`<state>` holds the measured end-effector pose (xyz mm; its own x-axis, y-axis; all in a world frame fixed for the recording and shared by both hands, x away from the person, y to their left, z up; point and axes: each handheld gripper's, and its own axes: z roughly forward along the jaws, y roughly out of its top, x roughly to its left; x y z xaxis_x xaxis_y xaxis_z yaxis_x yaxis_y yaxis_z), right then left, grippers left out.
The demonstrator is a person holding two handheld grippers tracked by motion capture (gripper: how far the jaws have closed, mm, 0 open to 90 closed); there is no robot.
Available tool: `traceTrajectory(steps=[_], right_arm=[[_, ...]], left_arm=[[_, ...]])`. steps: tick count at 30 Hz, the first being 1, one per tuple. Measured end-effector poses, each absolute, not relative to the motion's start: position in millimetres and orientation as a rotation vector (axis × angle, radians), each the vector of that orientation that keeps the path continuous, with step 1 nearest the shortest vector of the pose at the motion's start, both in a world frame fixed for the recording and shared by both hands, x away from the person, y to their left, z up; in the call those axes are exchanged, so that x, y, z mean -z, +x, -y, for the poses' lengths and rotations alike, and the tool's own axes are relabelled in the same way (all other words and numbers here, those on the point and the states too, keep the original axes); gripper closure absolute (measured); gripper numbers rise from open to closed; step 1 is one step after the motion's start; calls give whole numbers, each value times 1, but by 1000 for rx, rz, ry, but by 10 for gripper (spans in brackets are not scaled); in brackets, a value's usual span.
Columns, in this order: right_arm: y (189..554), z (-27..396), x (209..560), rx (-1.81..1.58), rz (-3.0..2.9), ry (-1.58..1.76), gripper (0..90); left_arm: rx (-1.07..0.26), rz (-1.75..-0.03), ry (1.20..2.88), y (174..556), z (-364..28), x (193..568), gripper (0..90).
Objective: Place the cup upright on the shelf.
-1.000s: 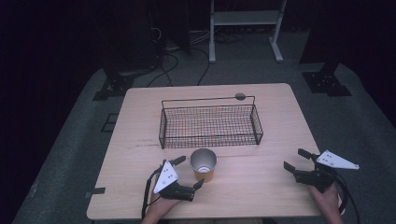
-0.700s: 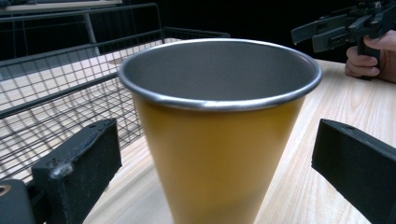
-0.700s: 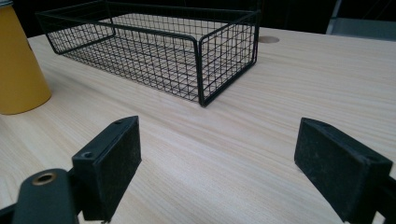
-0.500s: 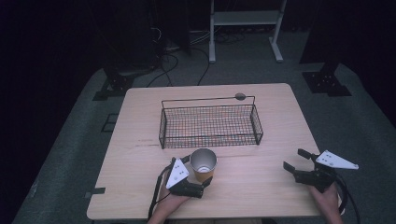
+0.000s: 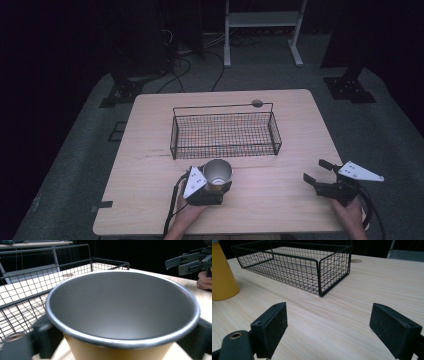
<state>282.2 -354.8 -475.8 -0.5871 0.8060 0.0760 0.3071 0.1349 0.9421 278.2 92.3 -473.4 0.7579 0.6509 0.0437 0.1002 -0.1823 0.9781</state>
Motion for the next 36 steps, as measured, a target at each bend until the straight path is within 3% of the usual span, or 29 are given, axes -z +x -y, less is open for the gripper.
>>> traceTrajectory(steps=[17, 36], right_arm=[[282, 355, 476, -1462, -1957, 1067, 137], [282, 357, 475, -1479, -1947, 1073, 136]], left_arm=[[-579, -561, 1664, 291, -81, 445, 135], [-593, -582, 1628, 336, -76, 402, 135]])
